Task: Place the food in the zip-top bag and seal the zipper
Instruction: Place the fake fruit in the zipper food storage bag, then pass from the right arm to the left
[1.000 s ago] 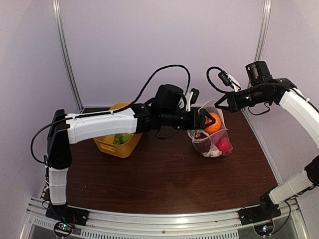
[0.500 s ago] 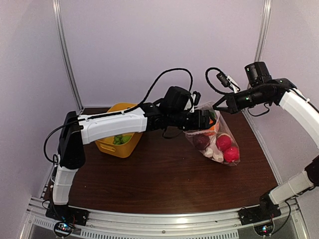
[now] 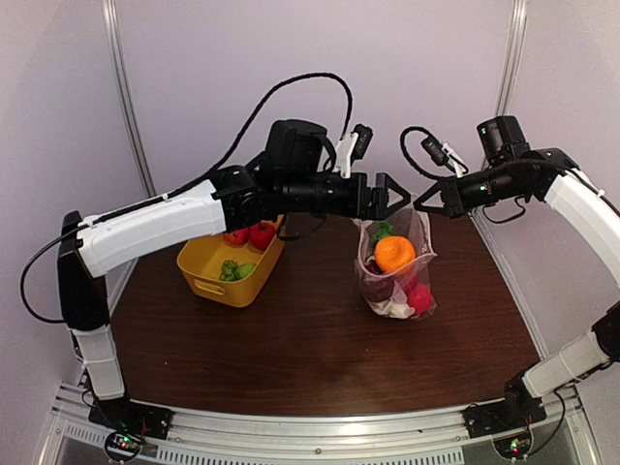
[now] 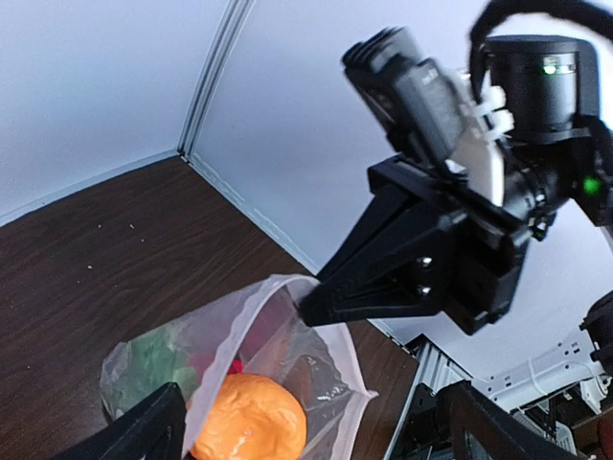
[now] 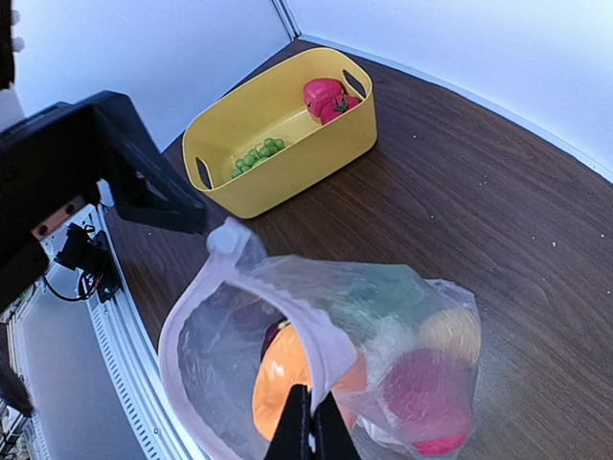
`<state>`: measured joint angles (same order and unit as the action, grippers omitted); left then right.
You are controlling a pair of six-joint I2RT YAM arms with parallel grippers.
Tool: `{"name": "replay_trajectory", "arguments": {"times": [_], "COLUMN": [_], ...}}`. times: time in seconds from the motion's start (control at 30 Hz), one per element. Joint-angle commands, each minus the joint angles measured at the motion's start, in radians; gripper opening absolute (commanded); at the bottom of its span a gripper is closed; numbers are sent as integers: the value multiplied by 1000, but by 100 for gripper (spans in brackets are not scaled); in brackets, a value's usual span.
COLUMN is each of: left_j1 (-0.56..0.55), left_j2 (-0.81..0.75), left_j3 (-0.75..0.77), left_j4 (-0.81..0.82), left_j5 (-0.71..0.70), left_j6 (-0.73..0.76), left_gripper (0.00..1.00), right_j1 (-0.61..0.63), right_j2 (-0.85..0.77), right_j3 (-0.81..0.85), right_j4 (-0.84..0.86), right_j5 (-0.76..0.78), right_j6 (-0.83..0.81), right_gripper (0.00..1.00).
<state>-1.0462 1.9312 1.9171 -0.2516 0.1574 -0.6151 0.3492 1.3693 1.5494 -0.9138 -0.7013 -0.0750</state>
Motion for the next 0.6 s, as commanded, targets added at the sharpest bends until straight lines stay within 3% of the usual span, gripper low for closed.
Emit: {"name": "replay_trajectory", "arguments": {"times": [0.0, 0.27, 0.57], "left_j1": [5, 5, 3], "left_j2": [-115, -379, -440], "left_j3": [-91, -498, -763], "left_j4": [27, 27, 129], "left_j5": [49, 47, -7], "left_j6": [100, 523, 741], "left_gripper": [98, 91, 82], "right_j1": [1, 3, 16], "right_j2": [-7, -43, -92], "right_j3": [2, -22, -122], "right_j4": [6, -20, -29], "right_j5": [-12, -29, -84], "right_j6": [-18, -68, -124], "right_gripper": [0, 0, 0]}}
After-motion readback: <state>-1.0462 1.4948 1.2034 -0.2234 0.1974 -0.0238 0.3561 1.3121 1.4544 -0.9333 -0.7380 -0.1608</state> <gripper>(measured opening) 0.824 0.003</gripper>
